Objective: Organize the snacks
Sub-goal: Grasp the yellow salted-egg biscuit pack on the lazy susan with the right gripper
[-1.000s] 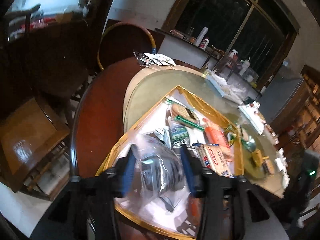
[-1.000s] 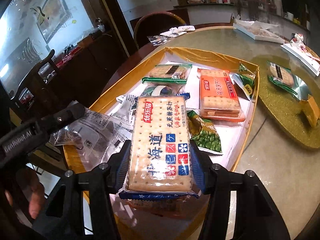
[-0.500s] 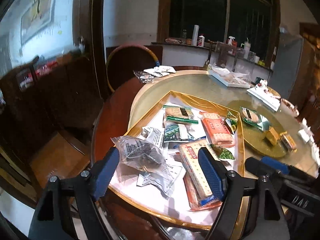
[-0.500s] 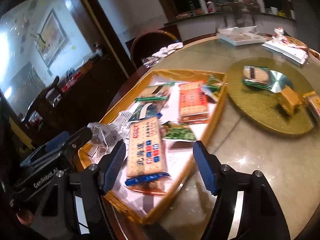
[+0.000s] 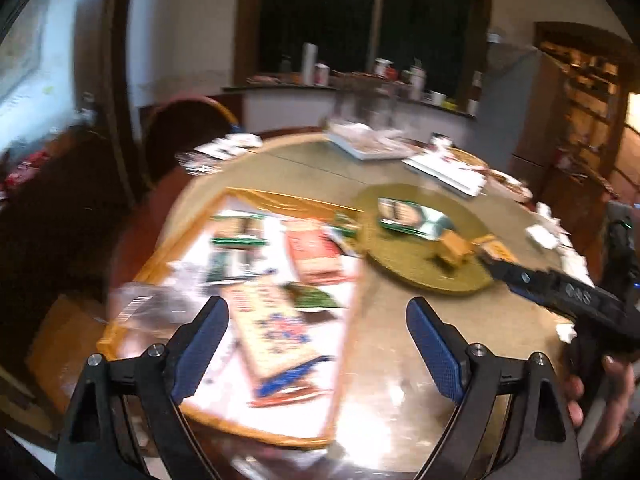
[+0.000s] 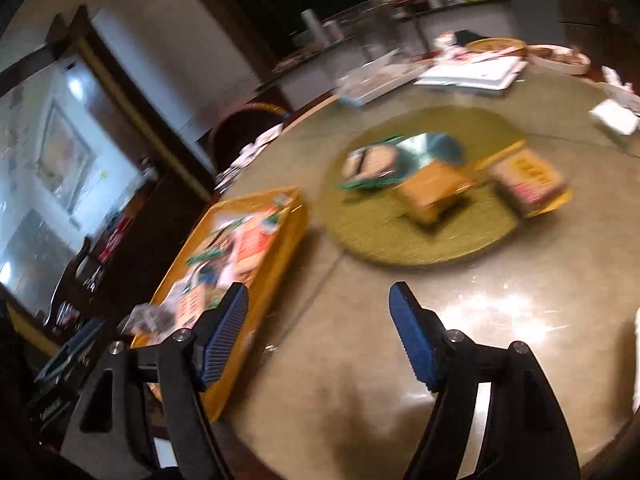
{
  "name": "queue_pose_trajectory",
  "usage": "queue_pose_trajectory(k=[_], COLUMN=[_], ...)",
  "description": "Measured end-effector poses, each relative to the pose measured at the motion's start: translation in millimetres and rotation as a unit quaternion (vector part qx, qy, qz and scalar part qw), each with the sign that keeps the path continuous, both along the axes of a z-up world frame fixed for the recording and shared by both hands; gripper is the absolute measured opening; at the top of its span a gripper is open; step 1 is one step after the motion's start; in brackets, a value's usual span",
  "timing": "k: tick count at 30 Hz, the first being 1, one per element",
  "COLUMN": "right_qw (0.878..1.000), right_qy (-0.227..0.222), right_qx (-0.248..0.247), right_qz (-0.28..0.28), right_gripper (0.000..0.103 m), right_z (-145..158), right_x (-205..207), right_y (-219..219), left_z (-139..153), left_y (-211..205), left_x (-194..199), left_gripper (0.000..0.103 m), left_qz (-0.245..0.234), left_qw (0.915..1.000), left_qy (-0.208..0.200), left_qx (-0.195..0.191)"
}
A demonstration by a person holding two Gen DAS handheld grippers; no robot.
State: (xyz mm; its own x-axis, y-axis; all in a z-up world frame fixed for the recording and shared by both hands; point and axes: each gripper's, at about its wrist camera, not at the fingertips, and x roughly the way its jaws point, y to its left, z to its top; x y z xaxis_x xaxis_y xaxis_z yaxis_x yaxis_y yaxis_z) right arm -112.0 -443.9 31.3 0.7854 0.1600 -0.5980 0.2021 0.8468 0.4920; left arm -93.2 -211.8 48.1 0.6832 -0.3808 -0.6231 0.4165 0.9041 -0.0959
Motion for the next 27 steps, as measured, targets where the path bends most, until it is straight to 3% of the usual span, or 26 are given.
queue_pose_trajectory(k=[4, 14, 17, 22, 27], right_qw=[0.999, 0.978, 0.974, 0.977, 0.973], right_qy=[0.024, 0.14, 0.166, 0.156, 0.165], right_qx=[0.007, -0.011, -0.031, -0.057, -0.086], right_qz=[-0.041, -0.152, -0.151, -0.133, -0.137], right_gripper=[0.073, 0.073, 0.074, 0.082, 0.082], right_z=[3.3, -39.9, -53.5, -54.8, -52.8], right_x=[14.4, 82.9, 99.4, 101.7, 105.2], right_y=[-47.4, -160.2, -169.3, -164.9, -170.0], left_z=[-7.3, -14.7, -16.3, -17.4, -16.6], left_y=[-23.0, -41.7, -36.5, -27.4, -24.8], left_x=[3.5, -1.8, 0.6, 4.2, 3.8], left_gripper=[0.091, 0.091, 0.091, 0.091, 0.091], left_qz=[-0.021, -0.041, -0.035, -0.029, -0.03], left_qw=[0.9991, 0.9988, 0.9988, 0.9986, 0.9982], left_qy=[0.032, 0.025, 0.03, 0.037, 0.042], left_qx=[-0.016, -0.006, -0.013, -0.022, -0.029])
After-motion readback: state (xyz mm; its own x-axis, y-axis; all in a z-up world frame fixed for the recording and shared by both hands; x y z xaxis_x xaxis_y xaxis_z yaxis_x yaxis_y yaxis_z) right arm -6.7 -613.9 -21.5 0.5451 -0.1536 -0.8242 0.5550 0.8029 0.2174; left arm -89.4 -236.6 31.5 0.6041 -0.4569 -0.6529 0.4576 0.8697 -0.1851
